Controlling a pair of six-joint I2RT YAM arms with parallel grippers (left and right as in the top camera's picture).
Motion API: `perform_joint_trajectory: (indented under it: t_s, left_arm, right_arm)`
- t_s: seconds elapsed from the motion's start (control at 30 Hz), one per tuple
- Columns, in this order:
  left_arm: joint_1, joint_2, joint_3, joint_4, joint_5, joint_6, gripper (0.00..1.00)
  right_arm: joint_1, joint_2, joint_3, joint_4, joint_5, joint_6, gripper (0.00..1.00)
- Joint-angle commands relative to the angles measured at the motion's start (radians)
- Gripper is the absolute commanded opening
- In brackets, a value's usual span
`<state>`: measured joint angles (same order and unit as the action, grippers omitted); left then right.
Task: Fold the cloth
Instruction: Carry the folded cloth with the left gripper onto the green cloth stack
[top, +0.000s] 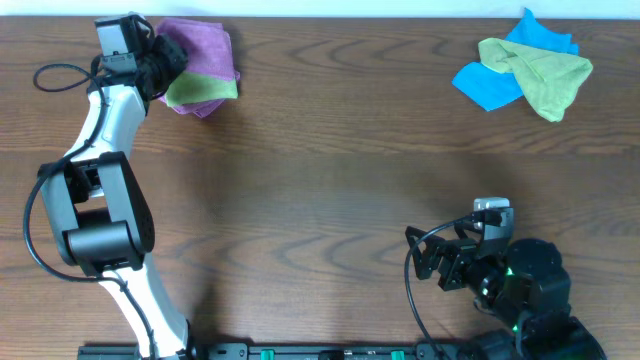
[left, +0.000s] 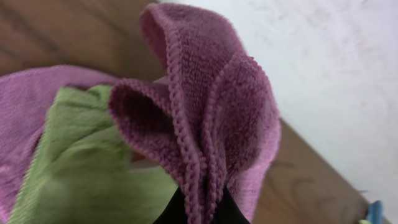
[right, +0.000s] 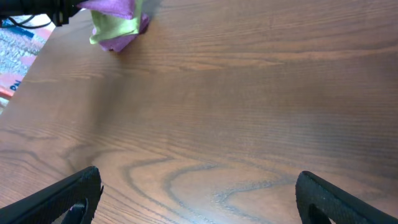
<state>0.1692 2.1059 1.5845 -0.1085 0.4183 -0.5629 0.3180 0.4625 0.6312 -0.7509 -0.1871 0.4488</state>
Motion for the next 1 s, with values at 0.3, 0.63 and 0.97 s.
perform_joint_trajectory:
  t_s: [0.3,0.63,0.97]
  left_arm:
    - [0.018,0.000,0.002,-0.082,-0.145,0.071,0.17]
    - [0.050,0.000,0.002,-0.098,-0.163,0.092,0.56]
    - [0.111,-0.023,0.002,-0.105,-0.058,0.119,0.89]
  right_arm:
    - [-0.006,-0.006,-0.004,-0.002,0.003,0.014,0.99]
    - [-0.006,-0.006,-0.004,-0.002,0.003,0.014,0.99]
    - [-0.006,-0.006,-0.004,-0.002,0.003,0.014,0.99]
